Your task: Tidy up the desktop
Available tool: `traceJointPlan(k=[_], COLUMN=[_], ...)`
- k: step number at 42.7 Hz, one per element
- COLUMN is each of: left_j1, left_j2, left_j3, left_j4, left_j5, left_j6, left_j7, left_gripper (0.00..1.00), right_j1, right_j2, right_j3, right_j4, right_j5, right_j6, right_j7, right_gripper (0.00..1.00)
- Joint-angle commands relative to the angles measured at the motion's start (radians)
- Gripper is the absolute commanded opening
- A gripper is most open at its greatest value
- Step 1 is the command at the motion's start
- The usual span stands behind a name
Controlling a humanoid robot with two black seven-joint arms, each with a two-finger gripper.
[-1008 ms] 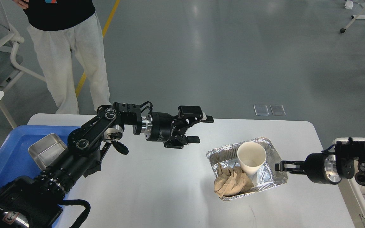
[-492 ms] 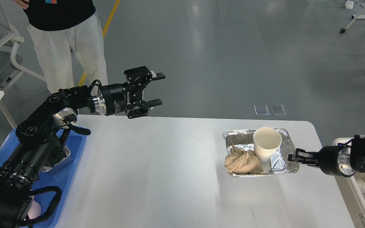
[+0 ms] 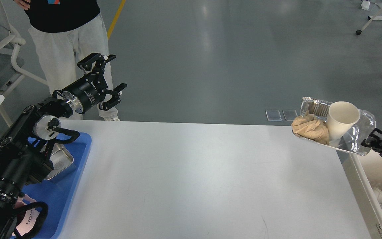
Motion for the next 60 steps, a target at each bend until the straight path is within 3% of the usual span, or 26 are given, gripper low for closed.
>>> traceJointPlan(k=[1, 12, 20, 37, 51, 56, 57, 60], left_j1=[0.013, 0.03, 0.033, 0.041, 0.041, 0.039, 0.041, 0.041], left_j2=[0.006, 0.04, 0.061, 0.07, 0.073, 0.077, 0.077, 0.077], left_j3=[0.0, -0.006, -0.006, -0.008, -0.008, -0.008, -0.008, -0.008], left_j4=[0.0, 0.002, 0.002, 0.002, 0.002, 0.002, 0.002, 0.002], left_j5=[-0.084, -0.181, -0.222, -0.242, -0.27, -0.271, -0.271, -0.271], left_j6=[0.055, 0.079, 0.174, 0.205, 0.226, 0.226, 0.226, 0.226], left_j7=[-0.009, -0.009, -0.01, -0.01, -0.01, -0.01, -0.01, -0.01], left_gripper=[0.97, 0.97, 0.97, 0.97, 0.97, 0.97, 0.97, 0.97], right_j1=[-0.033, -0.162, -0.277, -0.477, -0.513, -0.517, -0.52, -0.539], right_j2=[-0.037, -0.066, -0.066, -0.047, 0.012, 0.062, 0.075, 0.119], right_j3=[-0.003, -0.003, -0.001, -0.001, 0.008, 0.005, 0.0, 0.003], right_j4=[-0.071, -0.202, -0.298, -0.378, -0.42, -0.513, -0.535, -0.613], right_j5=[0.082, 0.261, 0.395, 0.63, 0.694, 0.706, 0.703, 0.702], right_j6=[-0.002, -0.006, -0.006, -0.006, -0.006, -0.006, -0.008, -0.008], right_j7=[0.0, 0.002, 0.008, 0.012, 0.012, 0.011, 0.011, 0.011], right_gripper=[0.0, 0.0, 0.0, 0.0, 0.0, 0.0, 0.01, 0.25])
